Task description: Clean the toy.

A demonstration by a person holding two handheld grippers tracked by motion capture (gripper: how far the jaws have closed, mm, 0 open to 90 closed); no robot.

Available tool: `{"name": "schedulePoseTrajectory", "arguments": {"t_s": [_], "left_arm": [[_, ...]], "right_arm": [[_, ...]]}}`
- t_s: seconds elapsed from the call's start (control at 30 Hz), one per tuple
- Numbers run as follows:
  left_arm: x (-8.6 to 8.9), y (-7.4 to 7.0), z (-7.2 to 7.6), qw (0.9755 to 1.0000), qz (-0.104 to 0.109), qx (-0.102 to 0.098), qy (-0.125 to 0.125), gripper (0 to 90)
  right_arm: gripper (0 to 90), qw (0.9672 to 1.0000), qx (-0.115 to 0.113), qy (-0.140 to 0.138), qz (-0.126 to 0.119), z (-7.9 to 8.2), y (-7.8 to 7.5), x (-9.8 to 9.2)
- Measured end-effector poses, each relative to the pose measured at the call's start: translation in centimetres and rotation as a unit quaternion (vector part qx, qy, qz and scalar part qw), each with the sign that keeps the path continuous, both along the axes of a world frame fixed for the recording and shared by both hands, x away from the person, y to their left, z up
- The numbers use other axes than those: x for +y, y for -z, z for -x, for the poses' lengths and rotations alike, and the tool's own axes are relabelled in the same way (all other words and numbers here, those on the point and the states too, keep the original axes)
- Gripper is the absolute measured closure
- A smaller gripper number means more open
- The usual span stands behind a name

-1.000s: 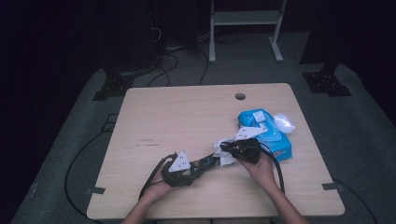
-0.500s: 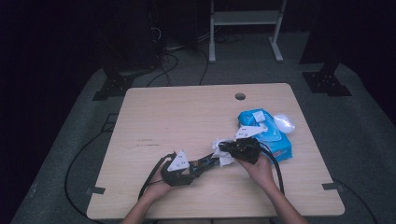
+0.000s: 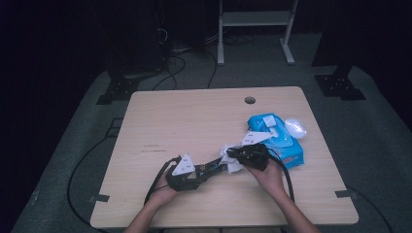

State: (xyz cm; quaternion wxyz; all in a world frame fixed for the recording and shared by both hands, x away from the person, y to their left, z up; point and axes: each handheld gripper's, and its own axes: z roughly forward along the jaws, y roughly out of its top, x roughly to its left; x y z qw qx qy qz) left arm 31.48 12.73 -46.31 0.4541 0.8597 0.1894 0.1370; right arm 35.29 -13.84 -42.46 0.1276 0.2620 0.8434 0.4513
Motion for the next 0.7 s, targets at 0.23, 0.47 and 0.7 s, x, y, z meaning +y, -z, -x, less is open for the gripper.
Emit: {"name": "schedulePoseTrajectory", "arguments": {"t_s": [0.23, 0.47, 0.7], "left_arm": [[-0.2, 0.0, -0.3, 1.0, 0.004, -0.002, 0.0, 57.4], [0.2, 0.0, -0.5, 1.0, 0.004, 0.002, -0.002, 57.4], [0.6, -0.1, -0.9, 1.0, 0.003, 0.001, -0.009, 57.4]], "right_arm": [[84.8, 0.9983, 0.007, -0.056, -0.011, 1.0, 0.0, 4.4], [84.6, 0.9948, 0.002, -0.102, -0.006, 1.7, -0.2, 7.6], [84.7, 0.9988, -0.024, -0.02, 0.037, -0.3, -0.4, 2.6]]}}
